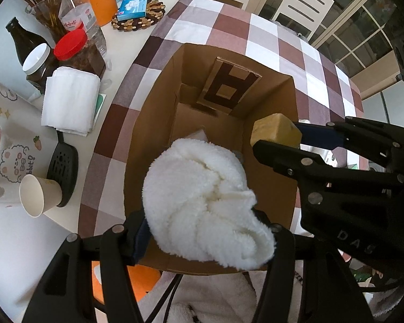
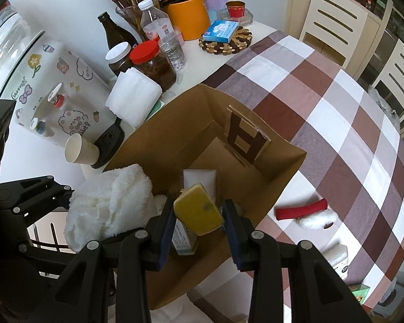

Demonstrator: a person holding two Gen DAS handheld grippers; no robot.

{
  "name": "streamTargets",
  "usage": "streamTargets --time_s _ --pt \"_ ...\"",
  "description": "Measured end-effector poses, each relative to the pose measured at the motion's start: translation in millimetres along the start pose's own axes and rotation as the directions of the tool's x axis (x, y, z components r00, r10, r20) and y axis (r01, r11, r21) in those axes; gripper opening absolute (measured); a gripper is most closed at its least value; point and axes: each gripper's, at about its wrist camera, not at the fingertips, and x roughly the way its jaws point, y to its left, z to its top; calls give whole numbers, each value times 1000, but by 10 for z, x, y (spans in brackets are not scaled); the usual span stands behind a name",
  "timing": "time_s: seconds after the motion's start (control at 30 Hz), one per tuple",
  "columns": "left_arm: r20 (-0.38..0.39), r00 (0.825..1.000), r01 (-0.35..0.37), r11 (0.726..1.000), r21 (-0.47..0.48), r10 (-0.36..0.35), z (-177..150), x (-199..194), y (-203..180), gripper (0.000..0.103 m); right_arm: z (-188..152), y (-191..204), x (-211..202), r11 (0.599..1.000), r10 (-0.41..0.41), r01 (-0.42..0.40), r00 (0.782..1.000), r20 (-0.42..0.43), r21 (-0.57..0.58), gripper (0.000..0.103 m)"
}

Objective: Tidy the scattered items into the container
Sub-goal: 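Open the left gripper over the box while the right releases the sponge inside, then withdraw both grippers from the box back over the tablecloth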

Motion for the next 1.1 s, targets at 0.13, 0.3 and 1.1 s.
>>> streamTargets --time_s 0.13,0.3,1.1 --pt "-4 1000 -3 1000 -2 3 -5 -2 2 61 3 10 -5 1000 1 -1 1000 1 -2 36" --pt "-9 1000 -11 1000 -6 11 -15 -14 16 68 10 3 -27 1000 1 -1 1000 5 3 37" --pt "-20 999 -45 999 22 46 -74 -88 -41 80 -72 -183 -207 996 -44 42 999 26 79 54"
